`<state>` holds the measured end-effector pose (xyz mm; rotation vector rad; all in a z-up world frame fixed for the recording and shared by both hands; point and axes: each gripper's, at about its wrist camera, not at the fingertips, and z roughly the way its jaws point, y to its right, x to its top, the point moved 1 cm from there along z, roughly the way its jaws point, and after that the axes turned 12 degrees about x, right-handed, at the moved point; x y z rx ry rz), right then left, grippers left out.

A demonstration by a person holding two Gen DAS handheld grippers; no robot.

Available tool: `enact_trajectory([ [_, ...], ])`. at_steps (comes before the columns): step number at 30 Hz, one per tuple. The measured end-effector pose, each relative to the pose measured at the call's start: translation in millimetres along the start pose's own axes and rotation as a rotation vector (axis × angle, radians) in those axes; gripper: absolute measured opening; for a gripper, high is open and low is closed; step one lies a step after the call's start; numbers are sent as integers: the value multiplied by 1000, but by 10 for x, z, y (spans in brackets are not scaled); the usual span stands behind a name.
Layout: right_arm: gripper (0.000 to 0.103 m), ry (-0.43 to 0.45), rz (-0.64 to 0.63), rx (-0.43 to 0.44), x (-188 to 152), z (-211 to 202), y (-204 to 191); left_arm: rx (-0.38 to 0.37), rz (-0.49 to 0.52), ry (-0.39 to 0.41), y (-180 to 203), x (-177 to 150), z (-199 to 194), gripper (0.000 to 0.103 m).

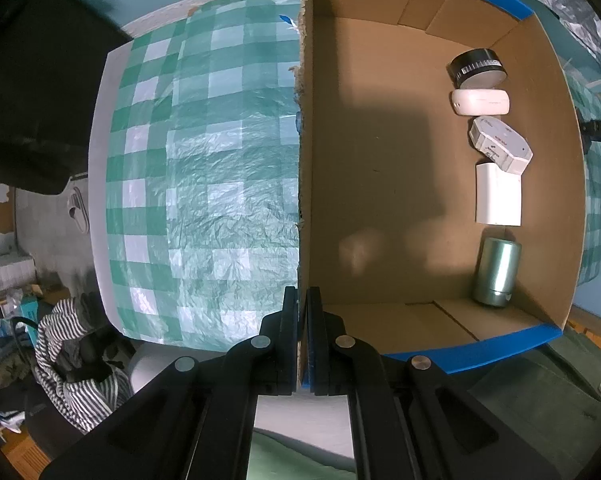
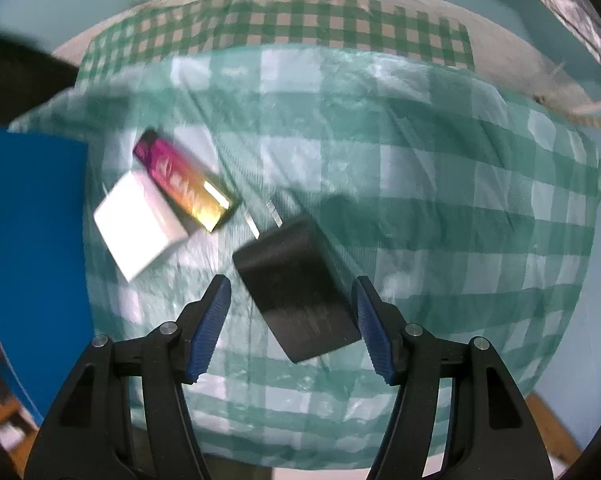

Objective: Organize rigid objects
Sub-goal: 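Grasp the black plug charger with the right gripper, then lift the black charger and carry it over the box with the right gripper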

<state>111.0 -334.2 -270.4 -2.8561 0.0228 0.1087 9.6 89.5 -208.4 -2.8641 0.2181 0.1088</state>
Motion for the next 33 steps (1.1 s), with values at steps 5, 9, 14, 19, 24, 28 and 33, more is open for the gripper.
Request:
enact_trajectory([
  [5, 50, 26, -45, -65, -53, 43, -53, 5, 9, 2, 9, -1, -2, 4],
  [9, 46, 47, -10, -36, -7, 51, -4, 5, 10, 3, 10, 2, -2, 4],
  [14, 45, 46, -37, -80, 30, 129, -58, 4, 7, 4, 4, -4, -2, 4],
  [19, 37, 54, -49, -84, 9, 154, -74, -2, 2, 5, -4, -11, -9, 4],
  [24, 37, 71, -62, -93, -75, 137, -116, -7, 0, 6, -16, -24, -3, 4],
  [28, 37, 83, -76, -71, -154, 75, -195, -4, 4, 6, -14, -31, -6, 4],
  [33, 37, 92, -77, -47, -244, -21, -307, 0, 9, 7, -1, -28, -8, 4],
])
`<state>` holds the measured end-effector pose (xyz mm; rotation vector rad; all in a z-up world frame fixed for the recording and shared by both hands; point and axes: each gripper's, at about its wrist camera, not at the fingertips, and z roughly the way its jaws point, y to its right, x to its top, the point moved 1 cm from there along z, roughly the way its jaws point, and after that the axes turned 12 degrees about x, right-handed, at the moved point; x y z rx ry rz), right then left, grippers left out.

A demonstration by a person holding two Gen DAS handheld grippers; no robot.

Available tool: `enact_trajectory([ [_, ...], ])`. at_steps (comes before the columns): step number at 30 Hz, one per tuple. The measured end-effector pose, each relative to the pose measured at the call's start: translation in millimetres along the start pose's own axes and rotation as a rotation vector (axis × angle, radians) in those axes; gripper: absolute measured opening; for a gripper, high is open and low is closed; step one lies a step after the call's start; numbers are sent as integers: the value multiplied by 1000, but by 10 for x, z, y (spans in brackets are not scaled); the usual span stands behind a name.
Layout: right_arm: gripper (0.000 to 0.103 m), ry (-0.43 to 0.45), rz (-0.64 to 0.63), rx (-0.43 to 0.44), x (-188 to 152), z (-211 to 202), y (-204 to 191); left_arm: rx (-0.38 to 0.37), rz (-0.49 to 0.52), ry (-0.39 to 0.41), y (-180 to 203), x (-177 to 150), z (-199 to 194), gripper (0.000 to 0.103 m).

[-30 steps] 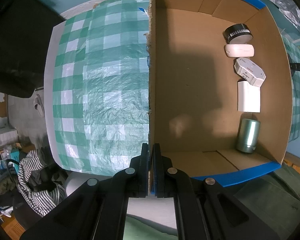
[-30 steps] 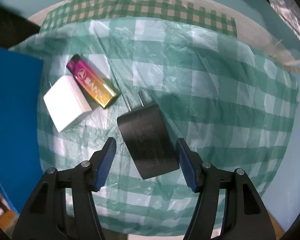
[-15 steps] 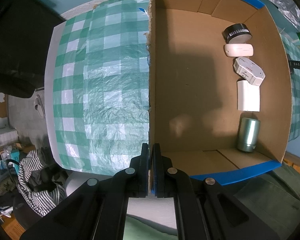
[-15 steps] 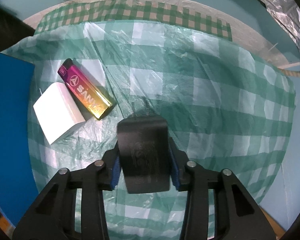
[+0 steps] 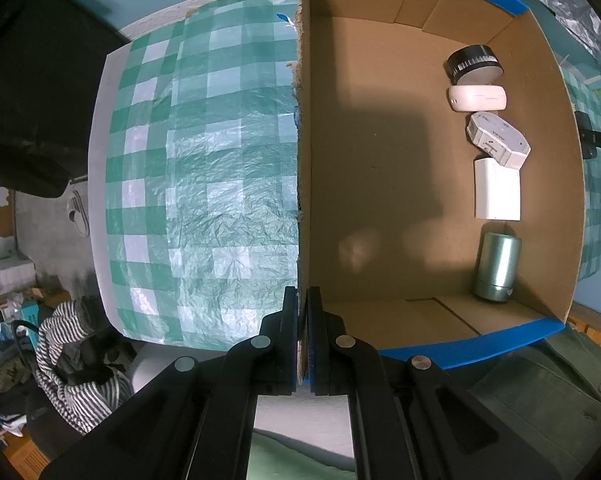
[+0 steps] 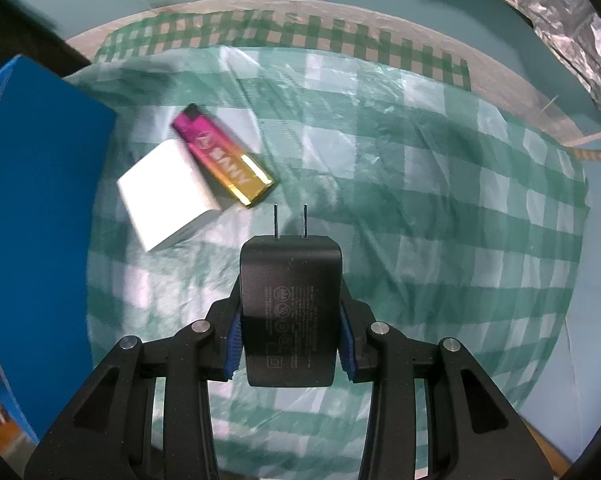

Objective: Organize rigid objects
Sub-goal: 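Lift the black charger and carry it over the box with the right gripper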

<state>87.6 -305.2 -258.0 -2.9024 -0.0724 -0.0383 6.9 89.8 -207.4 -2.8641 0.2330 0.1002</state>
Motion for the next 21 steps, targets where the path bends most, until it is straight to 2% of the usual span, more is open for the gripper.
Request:
enact_trajectory([
  [21, 37, 67, -131, 88, -88, -645, -806, 0, 3, 3, -5, 5, 3, 4],
])
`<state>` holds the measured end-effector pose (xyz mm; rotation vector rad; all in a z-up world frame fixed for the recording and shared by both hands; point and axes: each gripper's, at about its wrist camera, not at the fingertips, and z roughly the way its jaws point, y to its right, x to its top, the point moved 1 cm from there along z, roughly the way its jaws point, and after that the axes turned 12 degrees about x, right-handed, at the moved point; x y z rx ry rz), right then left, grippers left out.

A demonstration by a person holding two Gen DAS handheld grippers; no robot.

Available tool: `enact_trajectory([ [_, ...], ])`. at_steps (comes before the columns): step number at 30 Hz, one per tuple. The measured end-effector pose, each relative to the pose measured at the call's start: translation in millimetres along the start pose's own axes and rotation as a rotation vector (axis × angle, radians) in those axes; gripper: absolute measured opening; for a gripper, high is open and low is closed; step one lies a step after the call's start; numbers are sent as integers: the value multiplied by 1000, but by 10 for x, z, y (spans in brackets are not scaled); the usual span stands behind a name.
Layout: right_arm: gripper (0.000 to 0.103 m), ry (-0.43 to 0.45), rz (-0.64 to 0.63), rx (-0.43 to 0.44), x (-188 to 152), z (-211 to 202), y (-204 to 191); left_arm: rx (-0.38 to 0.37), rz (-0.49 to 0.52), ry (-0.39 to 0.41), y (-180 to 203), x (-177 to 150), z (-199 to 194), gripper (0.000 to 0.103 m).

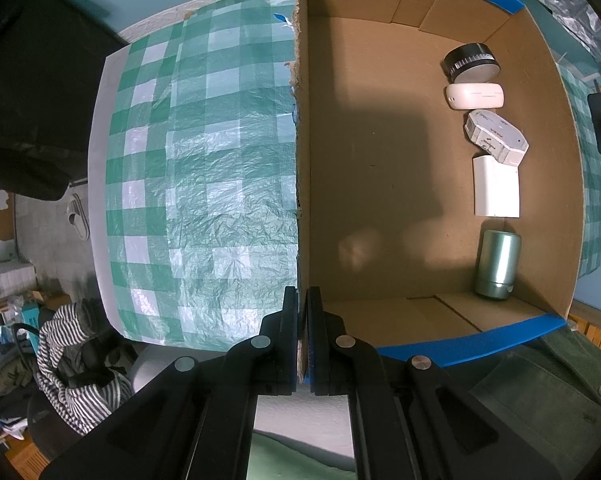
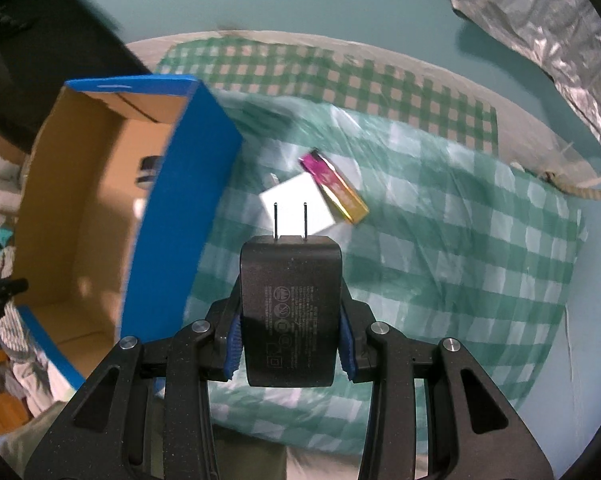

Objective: Organize rigid objects
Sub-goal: 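Lift the black charger and carry it over the box with the right gripper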

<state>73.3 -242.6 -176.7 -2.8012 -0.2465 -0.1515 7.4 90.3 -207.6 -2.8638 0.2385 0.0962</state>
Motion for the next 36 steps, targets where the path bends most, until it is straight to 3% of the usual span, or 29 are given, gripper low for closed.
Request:
enact_trajectory([
  [21, 37, -4, -205, 37, 228, -56, -963, -4, 1, 4, 24, 12, -1, 4],
  [36, 37, -101, -306, 27, 243, 428, -1327, -6, -1, 5, 30, 9, -3, 4],
])
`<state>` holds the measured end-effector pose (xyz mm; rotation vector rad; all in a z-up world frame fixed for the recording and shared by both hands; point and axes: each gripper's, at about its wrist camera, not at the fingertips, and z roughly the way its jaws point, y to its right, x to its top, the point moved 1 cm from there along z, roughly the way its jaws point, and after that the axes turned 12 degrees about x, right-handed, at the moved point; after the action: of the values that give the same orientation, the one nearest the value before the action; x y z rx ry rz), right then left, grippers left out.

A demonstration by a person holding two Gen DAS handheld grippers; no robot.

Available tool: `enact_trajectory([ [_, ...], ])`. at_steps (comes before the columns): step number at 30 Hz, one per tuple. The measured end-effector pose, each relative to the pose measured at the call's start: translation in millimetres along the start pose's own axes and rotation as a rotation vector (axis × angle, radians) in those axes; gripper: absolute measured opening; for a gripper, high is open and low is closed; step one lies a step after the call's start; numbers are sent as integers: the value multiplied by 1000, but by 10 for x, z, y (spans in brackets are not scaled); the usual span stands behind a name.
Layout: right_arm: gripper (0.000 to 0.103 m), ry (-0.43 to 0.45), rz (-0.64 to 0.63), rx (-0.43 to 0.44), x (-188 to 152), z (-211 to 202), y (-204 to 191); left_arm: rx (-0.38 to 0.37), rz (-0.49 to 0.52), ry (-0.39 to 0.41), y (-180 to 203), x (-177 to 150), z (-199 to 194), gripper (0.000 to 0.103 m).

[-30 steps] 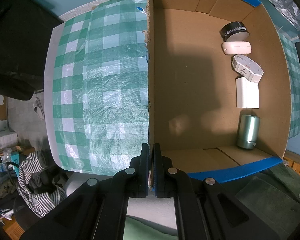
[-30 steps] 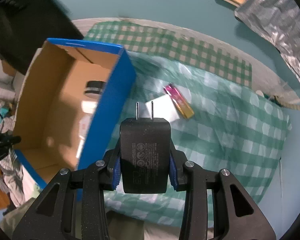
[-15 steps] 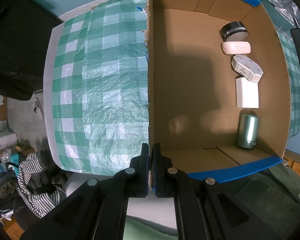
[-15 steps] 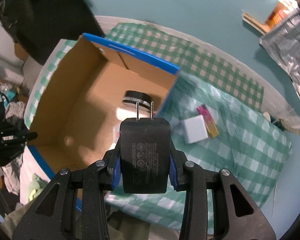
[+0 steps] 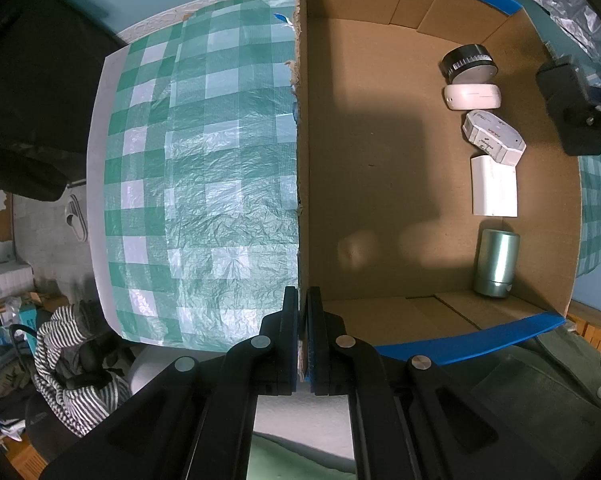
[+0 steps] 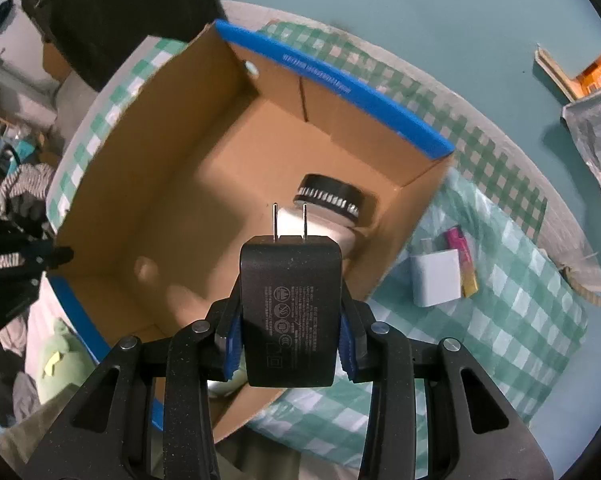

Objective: Organize rigid objects
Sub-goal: 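Lift the black charger and carry it over the box with the right gripper, then lower the black charger into the box and open the right gripper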

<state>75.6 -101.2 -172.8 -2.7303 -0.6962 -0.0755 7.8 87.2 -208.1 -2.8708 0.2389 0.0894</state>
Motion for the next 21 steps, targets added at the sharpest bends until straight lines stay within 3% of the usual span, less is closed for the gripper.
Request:
enact_trajectory([
  [6, 37, -25, 8, 6, -24, 146, 17, -3, 1, 1, 8, 7, -12, 4],
  [21, 37, 16, 34, 2, -39, 66, 122, -2, 4, 1, -6, -14, -4, 4],
])
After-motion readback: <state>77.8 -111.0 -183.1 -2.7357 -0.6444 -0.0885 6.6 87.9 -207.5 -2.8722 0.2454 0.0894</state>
